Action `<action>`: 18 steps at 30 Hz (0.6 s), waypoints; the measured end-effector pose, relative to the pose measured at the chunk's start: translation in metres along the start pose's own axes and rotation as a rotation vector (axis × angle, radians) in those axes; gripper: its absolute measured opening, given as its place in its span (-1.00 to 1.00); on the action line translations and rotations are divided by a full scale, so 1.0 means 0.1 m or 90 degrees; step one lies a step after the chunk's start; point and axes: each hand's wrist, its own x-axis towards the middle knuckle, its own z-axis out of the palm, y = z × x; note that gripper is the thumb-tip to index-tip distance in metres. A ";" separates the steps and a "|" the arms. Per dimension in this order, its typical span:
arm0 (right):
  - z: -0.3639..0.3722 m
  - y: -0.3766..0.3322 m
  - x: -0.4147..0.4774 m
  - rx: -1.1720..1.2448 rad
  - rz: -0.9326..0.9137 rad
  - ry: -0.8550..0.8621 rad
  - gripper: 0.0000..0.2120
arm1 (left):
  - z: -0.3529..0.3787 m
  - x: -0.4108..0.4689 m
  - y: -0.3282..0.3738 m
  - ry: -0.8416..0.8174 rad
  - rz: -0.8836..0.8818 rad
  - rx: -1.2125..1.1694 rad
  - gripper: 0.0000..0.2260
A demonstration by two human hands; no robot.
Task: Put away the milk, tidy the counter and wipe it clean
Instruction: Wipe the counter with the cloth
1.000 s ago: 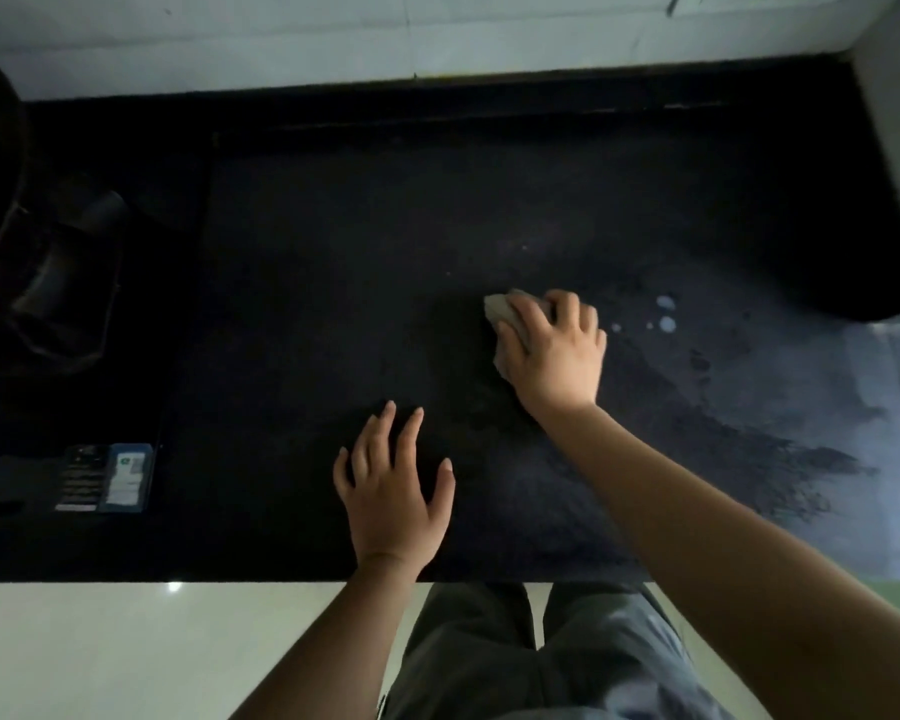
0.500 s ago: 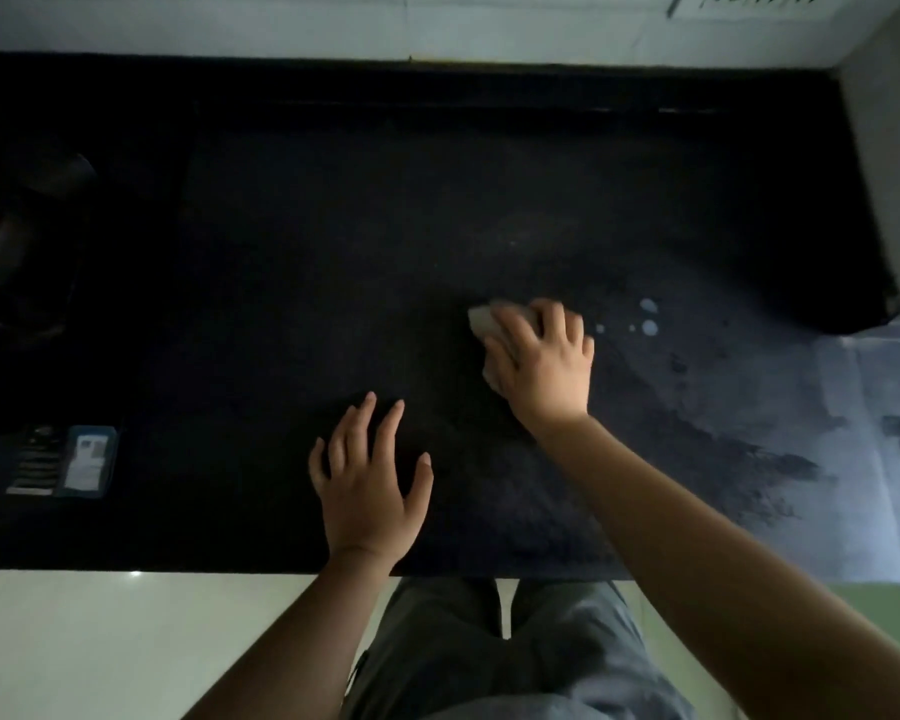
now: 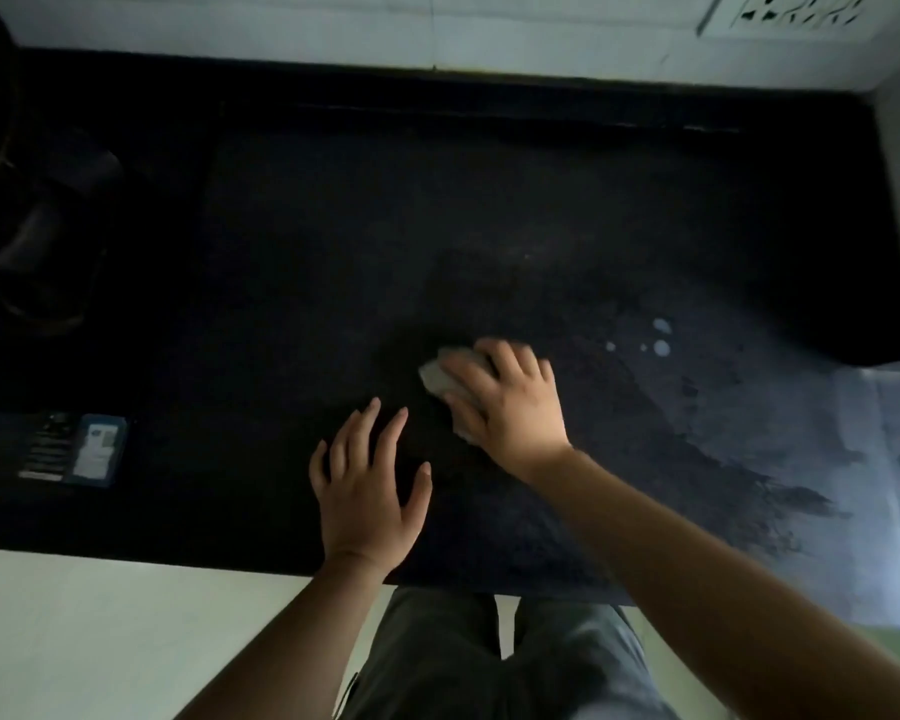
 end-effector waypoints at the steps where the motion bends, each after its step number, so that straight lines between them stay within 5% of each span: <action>1: -0.03 0.05 -0.20 0.001 -0.016 0.001 -0.64 | 0.00 0.00 0.01 0.003 -0.001 -0.004 -0.49; 4: -0.15 0.35 -0.42 -0.028 -0.003 0.023 -0.67 | -0.01 0.00 0.01 0.003 -0.003 -0.009 -0.49; 9: -0.14 0.36 0.21 0.002 0.270 0.068 -0.66 | -0.02 0.01 0.03 -0.007 -0.005 0.023 -0.49; 14: -0.16 0.29 -0.24 -0.002 0.030 0.014 -0.64 | -0.02 -0.02 0.05 -0.005 -0.002 0.045 -0.48; 18: -0.33 0.73 -0.83 -0.016 0.015 0.018 -0.66 | -0.05 -0.10 0.24 0.055 -0.042 0.018 -0.49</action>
